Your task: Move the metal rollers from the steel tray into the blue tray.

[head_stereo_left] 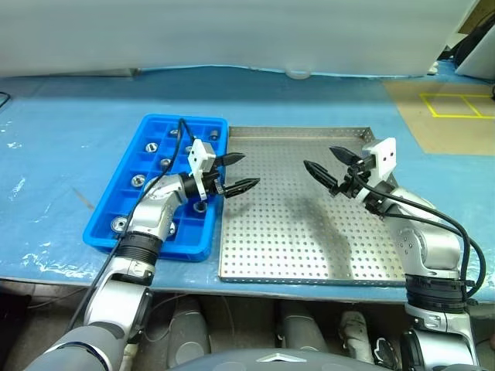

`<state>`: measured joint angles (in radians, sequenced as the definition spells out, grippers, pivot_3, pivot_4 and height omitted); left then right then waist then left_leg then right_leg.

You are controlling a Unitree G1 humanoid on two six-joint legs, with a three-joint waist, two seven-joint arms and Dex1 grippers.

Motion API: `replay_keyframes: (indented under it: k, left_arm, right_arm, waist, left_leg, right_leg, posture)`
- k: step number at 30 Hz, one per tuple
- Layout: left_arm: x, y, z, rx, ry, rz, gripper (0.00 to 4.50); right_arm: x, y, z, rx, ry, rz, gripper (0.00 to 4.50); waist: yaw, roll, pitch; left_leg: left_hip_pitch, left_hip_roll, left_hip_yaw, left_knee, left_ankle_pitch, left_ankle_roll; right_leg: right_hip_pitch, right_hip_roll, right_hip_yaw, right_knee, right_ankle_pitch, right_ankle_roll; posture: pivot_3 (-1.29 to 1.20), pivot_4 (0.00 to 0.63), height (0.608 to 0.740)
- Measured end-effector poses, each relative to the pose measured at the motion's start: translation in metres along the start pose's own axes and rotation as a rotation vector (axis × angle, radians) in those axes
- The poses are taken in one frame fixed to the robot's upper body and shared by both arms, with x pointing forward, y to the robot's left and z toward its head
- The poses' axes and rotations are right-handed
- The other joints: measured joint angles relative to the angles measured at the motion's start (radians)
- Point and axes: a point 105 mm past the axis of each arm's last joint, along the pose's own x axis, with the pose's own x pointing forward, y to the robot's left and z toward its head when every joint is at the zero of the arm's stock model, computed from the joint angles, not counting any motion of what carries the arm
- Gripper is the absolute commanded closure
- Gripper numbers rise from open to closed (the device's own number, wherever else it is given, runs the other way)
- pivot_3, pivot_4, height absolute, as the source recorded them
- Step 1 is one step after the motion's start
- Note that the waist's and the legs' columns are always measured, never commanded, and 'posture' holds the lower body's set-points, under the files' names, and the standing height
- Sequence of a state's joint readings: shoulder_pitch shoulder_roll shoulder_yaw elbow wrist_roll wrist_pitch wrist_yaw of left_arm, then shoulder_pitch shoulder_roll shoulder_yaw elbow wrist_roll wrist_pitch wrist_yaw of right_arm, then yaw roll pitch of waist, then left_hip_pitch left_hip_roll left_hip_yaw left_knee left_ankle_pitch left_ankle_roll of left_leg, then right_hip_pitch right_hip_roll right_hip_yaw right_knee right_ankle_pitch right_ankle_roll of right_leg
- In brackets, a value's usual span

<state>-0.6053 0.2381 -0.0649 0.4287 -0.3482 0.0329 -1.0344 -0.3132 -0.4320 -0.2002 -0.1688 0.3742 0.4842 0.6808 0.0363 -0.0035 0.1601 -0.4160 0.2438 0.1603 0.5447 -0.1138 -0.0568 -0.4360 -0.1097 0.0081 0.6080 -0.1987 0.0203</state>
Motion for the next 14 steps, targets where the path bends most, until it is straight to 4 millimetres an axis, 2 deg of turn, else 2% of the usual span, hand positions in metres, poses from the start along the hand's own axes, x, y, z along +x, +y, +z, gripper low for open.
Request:
replay_keyframes:
  k: [6, 14]
  left_arm:
    - [0.002, 0.000, 0.003, 0.023, -0.015, 0.029, 0.00]
    - [-0.009, -0.001, -0.004, 0.039, 0.004, 0.062, 0.00]
  right_arm:
    - [0.007, 0.012, -0.005, -0.008, 0.017, 0.060, 0.05]
    - [0.017, 0.010, -0.006, -0.048, 0.025, 0.086, 0.05]
  waist:
    - [0.007, 0.000, 0.000]
    - [0.009, 0.000, 0.000]
  left_leg:
    - [0.000, 0.000, 0.000, 0.000, 0.000, 0.000]
    - [0.000, 0.000, 0.000, 0.000, 0.000, 0.000]
  right_leg:
    - [0.000, 0.000, 0.000, -0.001, 0.000, 0.000]
    - [0.000, 0.000, 0.000, -0.001, 0.000, 0.000]
  posture:
    - [-0.14, 0.150, 0.740]
    - [-0.12, 0.150, 0.740]
